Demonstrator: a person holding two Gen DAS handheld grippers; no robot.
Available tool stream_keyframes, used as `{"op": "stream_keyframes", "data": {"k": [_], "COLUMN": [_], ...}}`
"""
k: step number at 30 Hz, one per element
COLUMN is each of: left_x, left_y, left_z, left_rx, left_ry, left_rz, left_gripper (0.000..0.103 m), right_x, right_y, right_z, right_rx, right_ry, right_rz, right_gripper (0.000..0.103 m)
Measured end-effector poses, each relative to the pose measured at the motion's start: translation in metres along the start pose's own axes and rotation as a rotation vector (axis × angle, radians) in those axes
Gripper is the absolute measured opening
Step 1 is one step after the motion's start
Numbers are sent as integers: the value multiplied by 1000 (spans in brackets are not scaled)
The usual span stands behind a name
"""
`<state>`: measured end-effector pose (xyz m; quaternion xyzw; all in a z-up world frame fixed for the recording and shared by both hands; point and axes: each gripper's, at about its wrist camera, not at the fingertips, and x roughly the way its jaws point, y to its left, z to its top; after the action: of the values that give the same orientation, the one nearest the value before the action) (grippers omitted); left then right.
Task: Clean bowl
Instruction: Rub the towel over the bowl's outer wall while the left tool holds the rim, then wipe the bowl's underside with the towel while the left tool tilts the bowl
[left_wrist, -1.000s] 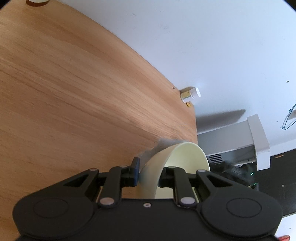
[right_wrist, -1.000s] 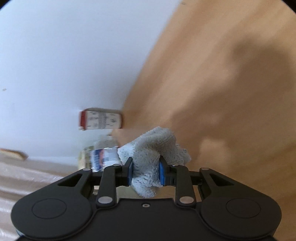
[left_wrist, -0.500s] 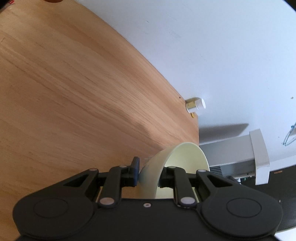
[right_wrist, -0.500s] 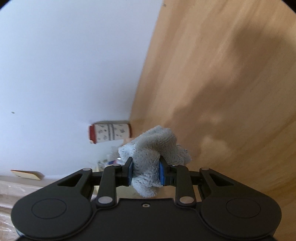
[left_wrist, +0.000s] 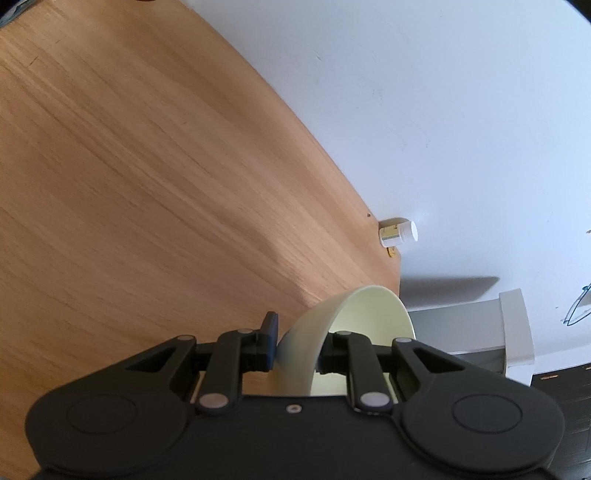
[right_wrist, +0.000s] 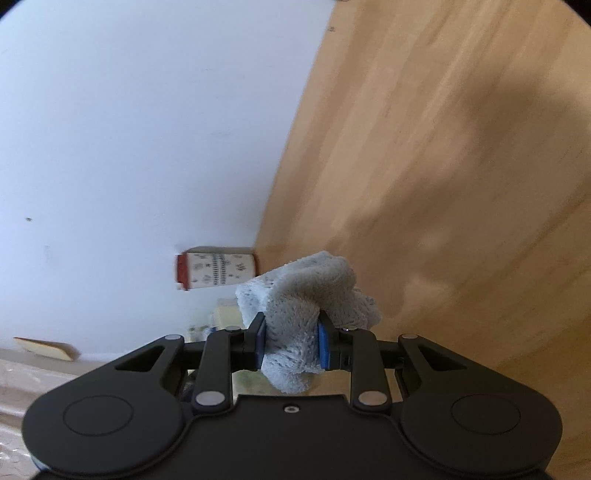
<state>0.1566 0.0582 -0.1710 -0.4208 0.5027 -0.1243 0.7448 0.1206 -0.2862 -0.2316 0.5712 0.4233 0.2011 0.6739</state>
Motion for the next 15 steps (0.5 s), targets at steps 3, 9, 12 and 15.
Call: {"op": "stream_keyframes", "data": {"k": [3, 9, 12, 15], "left_x": [1, -2, -5, -8], "left_y": [1, 0, 1, 1], "left_z": [-1, 1, 5, 11], "left_rx": [-6, -5, -16, -28], "left_ry": [-2, -38, -61, -81], "left_rz": [0, 15, 15, 18], "left_gripper": [17, 17, 17, 17], "right_x": [8, 14, 11, 3], "right_y": [-3, 1, 13, 28], "right_z": [-3, -12, -17, -22], "right_rx": [17, 3, -21, -65], "right_ry": [-2, -2, -18, -27], "right_rz": [-10, -11, 17, 44], "right_gripper": [30, 30, 30, 30]}}
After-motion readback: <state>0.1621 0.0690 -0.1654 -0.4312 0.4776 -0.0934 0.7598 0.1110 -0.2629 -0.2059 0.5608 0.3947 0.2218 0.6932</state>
